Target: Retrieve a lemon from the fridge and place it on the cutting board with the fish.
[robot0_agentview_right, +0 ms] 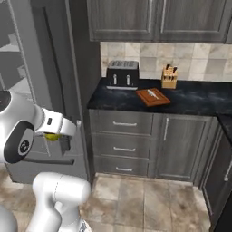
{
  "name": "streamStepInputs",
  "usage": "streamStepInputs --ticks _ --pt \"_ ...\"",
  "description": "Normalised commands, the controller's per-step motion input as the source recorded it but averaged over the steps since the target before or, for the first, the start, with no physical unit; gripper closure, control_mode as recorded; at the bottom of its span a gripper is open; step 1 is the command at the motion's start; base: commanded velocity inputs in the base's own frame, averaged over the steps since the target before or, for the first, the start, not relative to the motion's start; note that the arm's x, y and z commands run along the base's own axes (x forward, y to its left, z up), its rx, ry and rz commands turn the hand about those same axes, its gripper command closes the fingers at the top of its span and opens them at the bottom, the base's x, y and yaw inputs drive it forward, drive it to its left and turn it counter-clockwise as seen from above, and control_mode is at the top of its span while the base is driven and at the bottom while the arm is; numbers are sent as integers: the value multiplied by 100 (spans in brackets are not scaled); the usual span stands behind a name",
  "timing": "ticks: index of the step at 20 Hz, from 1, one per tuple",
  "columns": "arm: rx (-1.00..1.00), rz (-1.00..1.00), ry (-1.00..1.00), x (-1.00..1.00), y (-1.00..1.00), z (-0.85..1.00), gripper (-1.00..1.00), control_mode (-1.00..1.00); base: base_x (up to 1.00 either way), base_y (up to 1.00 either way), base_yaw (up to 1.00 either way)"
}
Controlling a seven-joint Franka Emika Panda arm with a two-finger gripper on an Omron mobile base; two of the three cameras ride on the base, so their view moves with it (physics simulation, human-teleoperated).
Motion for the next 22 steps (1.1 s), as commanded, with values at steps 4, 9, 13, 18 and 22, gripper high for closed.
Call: streamStepInputs --ticks 4,9,13,18,22 --pt "0 0 0 0 0 0 100 100 1 -84 0" --pt "0 0 0 0 0 0 100 100 10 -73 -2" --pt "0 0 0 0 0 0 100 100 31 -49 0" --pt "0 0 0 0 0 0 100 100 83 -15 1" --pt "0 0 0 0 0 0 100 100 98 -27 5"
